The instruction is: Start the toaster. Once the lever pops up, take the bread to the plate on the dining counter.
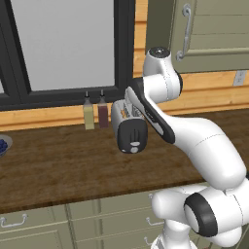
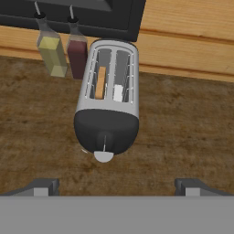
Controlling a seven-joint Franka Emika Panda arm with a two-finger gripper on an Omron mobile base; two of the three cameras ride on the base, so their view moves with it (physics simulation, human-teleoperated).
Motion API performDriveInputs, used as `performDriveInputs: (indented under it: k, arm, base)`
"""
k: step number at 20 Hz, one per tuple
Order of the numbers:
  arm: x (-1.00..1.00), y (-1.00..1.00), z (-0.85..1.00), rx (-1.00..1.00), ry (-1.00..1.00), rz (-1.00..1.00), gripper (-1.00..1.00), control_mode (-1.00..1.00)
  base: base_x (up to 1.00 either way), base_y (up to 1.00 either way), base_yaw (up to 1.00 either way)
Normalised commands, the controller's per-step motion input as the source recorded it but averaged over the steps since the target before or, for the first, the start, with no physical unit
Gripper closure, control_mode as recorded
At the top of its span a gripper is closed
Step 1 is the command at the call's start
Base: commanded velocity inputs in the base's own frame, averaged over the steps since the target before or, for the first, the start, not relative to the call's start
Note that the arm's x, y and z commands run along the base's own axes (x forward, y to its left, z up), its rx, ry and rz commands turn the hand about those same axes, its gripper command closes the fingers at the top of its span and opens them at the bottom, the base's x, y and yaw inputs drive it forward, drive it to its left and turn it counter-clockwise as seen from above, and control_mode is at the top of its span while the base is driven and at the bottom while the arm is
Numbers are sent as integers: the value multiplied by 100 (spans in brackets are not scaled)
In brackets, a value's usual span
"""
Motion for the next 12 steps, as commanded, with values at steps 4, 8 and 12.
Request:
performDriveInputs:
  k: [4, 8, 12]
  arm:
    - [0, 0, 0, 0, 0, 0, -100, -100]
    - [0, 0, 0, 0, 0, 0, -100, -100]
    - [0, 0, 0, 0, 0, 0, -100, -100]
  base:
    - [0, 0, 0]
    - [0, 0, 0]
    - [0, 0, 0]
